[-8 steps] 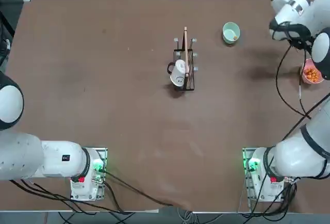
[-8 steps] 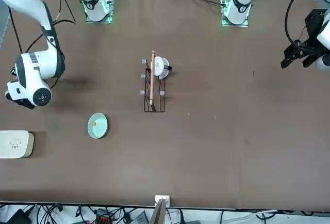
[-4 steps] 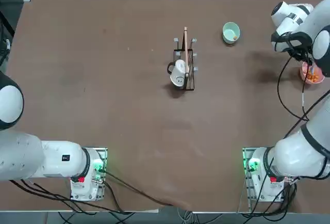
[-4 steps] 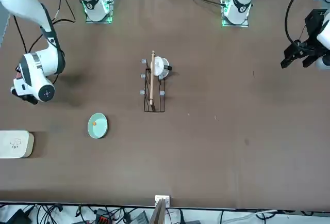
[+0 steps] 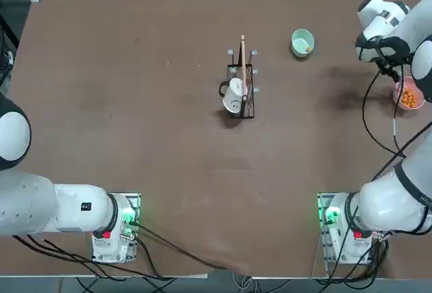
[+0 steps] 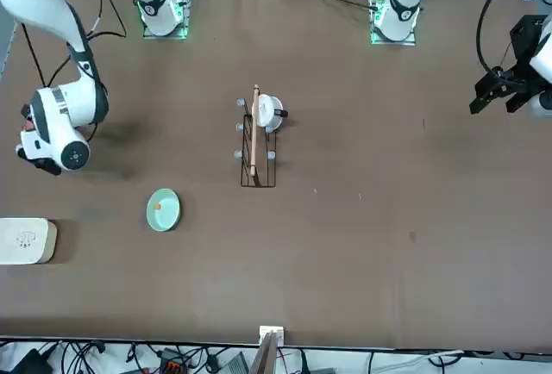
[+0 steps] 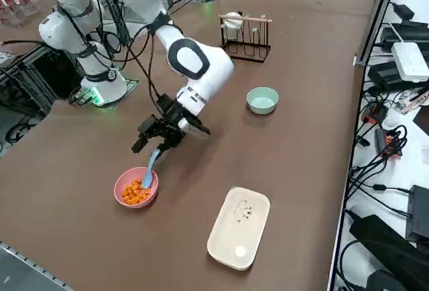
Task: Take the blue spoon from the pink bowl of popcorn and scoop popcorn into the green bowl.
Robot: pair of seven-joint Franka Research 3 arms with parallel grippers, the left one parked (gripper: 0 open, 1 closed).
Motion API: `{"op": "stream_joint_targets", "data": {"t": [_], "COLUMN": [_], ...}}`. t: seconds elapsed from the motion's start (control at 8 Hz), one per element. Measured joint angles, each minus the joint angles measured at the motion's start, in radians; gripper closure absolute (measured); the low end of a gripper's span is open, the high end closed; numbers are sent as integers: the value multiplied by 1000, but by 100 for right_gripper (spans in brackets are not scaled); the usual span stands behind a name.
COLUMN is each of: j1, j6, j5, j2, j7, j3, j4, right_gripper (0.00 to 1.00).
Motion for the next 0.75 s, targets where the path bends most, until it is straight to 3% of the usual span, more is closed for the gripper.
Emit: {"op": "stream_joint_targets", "data": {"t": [0.5,0.75], "j1": [12,13], "j6": [-1,-4], "j5": [254,436], "j2": [-101,-147], "j7": [-28,-126], "j3": [20,37], "j4": [52,102], "right_gripper": [0,0]}}
